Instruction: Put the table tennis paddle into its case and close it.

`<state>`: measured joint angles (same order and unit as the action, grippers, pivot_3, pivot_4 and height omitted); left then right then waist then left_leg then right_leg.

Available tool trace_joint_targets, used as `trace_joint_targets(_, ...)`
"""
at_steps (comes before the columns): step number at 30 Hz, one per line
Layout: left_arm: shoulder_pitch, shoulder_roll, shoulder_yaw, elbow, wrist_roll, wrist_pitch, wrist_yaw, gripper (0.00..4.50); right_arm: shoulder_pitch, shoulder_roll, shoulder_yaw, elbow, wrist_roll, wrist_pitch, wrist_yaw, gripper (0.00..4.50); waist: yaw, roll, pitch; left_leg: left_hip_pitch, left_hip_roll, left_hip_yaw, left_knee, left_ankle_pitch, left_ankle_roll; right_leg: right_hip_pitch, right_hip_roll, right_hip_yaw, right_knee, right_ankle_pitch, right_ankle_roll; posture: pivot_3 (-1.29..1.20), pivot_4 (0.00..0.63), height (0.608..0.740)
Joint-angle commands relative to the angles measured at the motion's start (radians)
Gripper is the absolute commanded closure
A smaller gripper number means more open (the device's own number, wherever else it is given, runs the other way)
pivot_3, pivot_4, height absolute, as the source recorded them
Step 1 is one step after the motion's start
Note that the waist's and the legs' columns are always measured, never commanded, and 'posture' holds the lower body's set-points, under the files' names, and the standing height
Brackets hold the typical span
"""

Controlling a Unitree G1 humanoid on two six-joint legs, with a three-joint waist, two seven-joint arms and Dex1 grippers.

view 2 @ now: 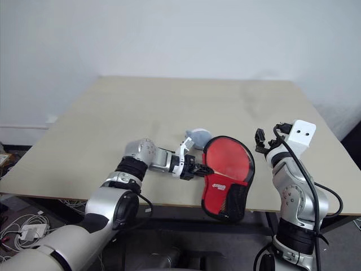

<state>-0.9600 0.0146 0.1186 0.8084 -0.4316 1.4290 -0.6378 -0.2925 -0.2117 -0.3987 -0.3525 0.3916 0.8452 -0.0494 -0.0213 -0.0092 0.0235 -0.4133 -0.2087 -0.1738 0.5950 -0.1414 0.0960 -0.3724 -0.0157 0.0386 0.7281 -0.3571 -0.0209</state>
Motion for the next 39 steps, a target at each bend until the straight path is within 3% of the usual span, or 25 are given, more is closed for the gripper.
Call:
trace_joint_targets(1, 0.034, 0.087, -0.094, -0.134, -0.029, 0.129, -0.025, 4.46, -0.005, 0.000, 0.002, -0.030, -0.001, -0.022, -0.005, 0.00, -0.006, 0.000, 0.000, 0.000, 0.000, 0.000, -0.001, 0.000, 0.000, 0.000, 0.000, 0.000, 0.000, 0.000, 0.000, 0.00, 0.000, 0.740)
trace_joint_targets(7, 0.099, 0.240, -0.289, -0.221, -0.187, 0.185, -0.047, 4.46, -0.005, -0.004, 0.017, -0.023, -0.005, -0.024, 0.002, 0.00, -0.005, 0.001, 0.000, 0.002, 0.000, 0.000, -0.002, 0.001, -0.002, 0.000, 0.000, 0.000, 0.000, 0.000, 0.000, 0.00, 0.000, 0.740)
trace_joint_targets(14, 0.116, 0.282, -0.337, -0.113, -0.408, 0.185, 0.013, 4.46, -0.012, -0.002, 0.033, -0.014, -0.009, -0.028, 0.002, 0.00, 0.000, 0.000, 0.000, 0.001, 0.000, 0.000, -0.002, 0.001, -0.002, 0.000, 0.000, 0.000, -0.001, 0.000, 0.000, 0.00, 0.000, 0.740)
trace_joint_targets(25, 0.125, 0.369, -0.343, -0.169, -0.521, 0.185, 0.162, 0.96, -0.018, -0.006, 0.047, -0.005, -0.009, -0.032, 0.009, 0.00, -0.001, 0.000, 0.000, 0.001, 0.000, 0.000, -0.001, 0.001, -0.002, 0.001, 0.000, 0.001, 0.000, 0.000, 0.000, 0.00, 0.000, 0.740)
trace_joint_targets(26, 0.132, 0.389, -0.351, -0.202, -0.519, 0.185, 0.151, 0.96, -0.021, -0.006, 0.047, -0.004, -0.007, -0.033, 0.009, 0.00, -0.002, 0.000, 0.000, 0.001, 0.000, 0.000, -0.001, 0.001, -0.002, 0.001, 0.000, 0.001, 0.000, 0.000, 0.000, 0.00, 0.000, 0.740)
trace_joint_targets(32, 0.183, 0.581, -0.486, -0.553, -0.512, 0.150, -0.054, 0.96, -0.046, -0.007, 0.055, 0.000, 0.011, -0.047, 0.034, 0.00, -0.018, 0.001, 0.000, 0.002, 0.001, 0.000, -0.003, 0.001, -0.002, 0.000, 0.000, 0.001, 0.000, 0.000, -0.001, 0.00, 0.000, 0.740)
trace_joint_targets(34, 0.184, 0.653, -0.567, -0.615, -0.444, 0.043, -0.165, 0.96, -0.056, -0.009, 0.061, -0.003, 0.019, -0.044, 0.046, 0.00, -0.015, 0.002, 0.000, 0.002, 0.001, 0.001, -0.003, 0.002, -0.003, 0.000, 0.000, 0.001, 0.000, 0.000, -0.001, 0.00, 0.000, 0.740)
trace_joint_targets(37, 0.199, 0.770, -0.697, -0.698, -0.260, -0.276, -0.389, 0.96, -0.062, -0.017, 0.076, -0.003, 0.020, -0.039, 0.063, 0.00, -0.007, 0.003, 0.000, 0.002, 0.001, 0.002, -0.004, 0.002, -0.004, 0.000, 0.000, 0.001, -0.001, 0.001, -0.002, 0.00, 0.000, 0.740)
trace_joint_targets(39, 0.186, 0.765, -0.691, -0.664, -0.209, -0.394, -0.476, 0.96, -0.065, -0.022, 0.087, 0.000, 0.019, -0.037, 0.076, 0.00, 0.003, 0.004, 0.001, 0.002, 0.001, 0.002, -0.005, 0.003, -0.005, 0.000, 0.001, 0.002, -0.002, 0.001, -0.003, 0.00, 0.000, 0.740)
